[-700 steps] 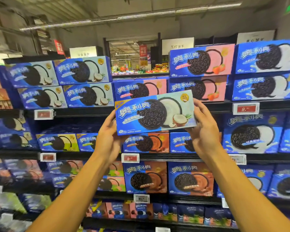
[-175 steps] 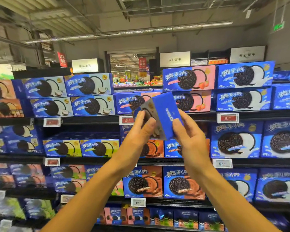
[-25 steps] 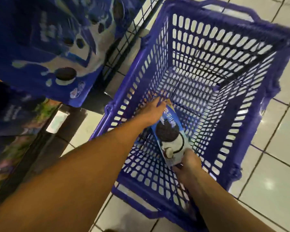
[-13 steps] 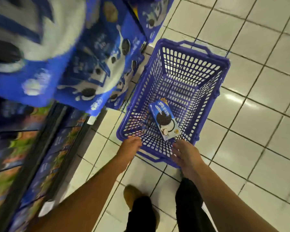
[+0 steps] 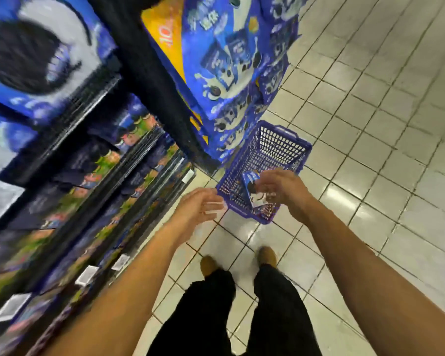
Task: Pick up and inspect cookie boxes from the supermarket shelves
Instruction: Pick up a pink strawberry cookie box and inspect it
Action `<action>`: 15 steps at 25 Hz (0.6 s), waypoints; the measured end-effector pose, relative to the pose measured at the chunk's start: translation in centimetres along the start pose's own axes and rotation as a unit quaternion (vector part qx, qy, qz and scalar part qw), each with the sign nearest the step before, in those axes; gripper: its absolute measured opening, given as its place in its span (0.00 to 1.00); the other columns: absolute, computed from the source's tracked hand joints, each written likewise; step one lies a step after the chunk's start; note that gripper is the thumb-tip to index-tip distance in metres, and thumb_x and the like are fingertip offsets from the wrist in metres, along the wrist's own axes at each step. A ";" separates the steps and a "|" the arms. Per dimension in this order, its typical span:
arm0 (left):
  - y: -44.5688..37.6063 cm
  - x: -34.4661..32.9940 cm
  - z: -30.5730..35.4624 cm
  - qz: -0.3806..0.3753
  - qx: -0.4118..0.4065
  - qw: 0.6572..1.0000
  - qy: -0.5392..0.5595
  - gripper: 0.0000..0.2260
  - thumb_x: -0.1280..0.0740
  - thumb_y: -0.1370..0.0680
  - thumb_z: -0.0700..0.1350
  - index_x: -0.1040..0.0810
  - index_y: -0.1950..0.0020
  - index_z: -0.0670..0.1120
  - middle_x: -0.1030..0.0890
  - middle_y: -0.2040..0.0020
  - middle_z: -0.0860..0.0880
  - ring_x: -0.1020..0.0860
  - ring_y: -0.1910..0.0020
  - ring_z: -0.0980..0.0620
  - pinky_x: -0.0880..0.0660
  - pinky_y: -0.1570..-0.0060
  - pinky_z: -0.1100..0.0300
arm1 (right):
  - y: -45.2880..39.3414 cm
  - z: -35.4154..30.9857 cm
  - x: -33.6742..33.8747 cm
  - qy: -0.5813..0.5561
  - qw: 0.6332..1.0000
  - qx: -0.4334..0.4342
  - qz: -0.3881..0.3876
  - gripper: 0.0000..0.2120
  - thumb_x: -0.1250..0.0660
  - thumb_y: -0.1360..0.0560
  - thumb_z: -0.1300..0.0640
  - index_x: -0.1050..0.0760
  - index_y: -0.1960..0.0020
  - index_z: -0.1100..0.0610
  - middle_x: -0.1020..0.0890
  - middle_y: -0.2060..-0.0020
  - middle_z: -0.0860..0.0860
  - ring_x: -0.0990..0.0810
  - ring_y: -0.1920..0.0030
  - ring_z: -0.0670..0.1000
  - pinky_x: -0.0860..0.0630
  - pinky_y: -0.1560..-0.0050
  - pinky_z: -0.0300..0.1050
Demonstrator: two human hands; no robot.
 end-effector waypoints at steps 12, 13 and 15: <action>29.1 10.4 10.4 0.180 -0.331 0.924 0.063 0.09 0.38 0.19 0.39 0.20 0.56 0.45 0.15 0.62 0.48 0.18 0.63 0.53 0.22 0.58 0.59 | 21.4 -16.3 -17.4 0.246 0.840 0.377 -0.303 0.10 0.36 0.19 0.61 0.21 0.56 0.54 0.15 0.66 0.47 0.20 0.67 0.43 0.27 0.69 0.33; 32.1 11.6 11.2 0.209 -0.360 0.906 0.074 0.09 0.38 0.19 0.38 0.20 0.55 0.45 0.15 0.62 0.48 0.18 0.63 0.53 0.22 0.58 0.58 | 23.5 -17.2 -19.2 0.250 0.817 0.402 -0.328 0.10 0.36 0.18 0.61 0.21 0.56 0.54 0.15 0.65 0.47 0.20 0.66 0.43 0.27 0.68 0.33; 38.2 14.1 12.8 0.264 -0.415 0.866 0.093 0.08 0.38 0.20 0.36 0.21 0.54 0.44 0.16 0.62 0.47 0.18 0.64 0.52 0.21 0.62 0.61 | 27.5 -19.2 -22.7 0.253 0.776 0.448 -0.365 0.11 0.36 0.18 0.60 0.20 0.56 0.52 0.14 0.64 0.46 0.19 0.65 0.41 0.26 0.67 0.33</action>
Point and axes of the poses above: each hand's wrist, its own y-axis away from the middle knuckle, its own x-axis out of the back of the hand, z = x × y, the point moved 3 cm from there along -y, towards the middle knuckle
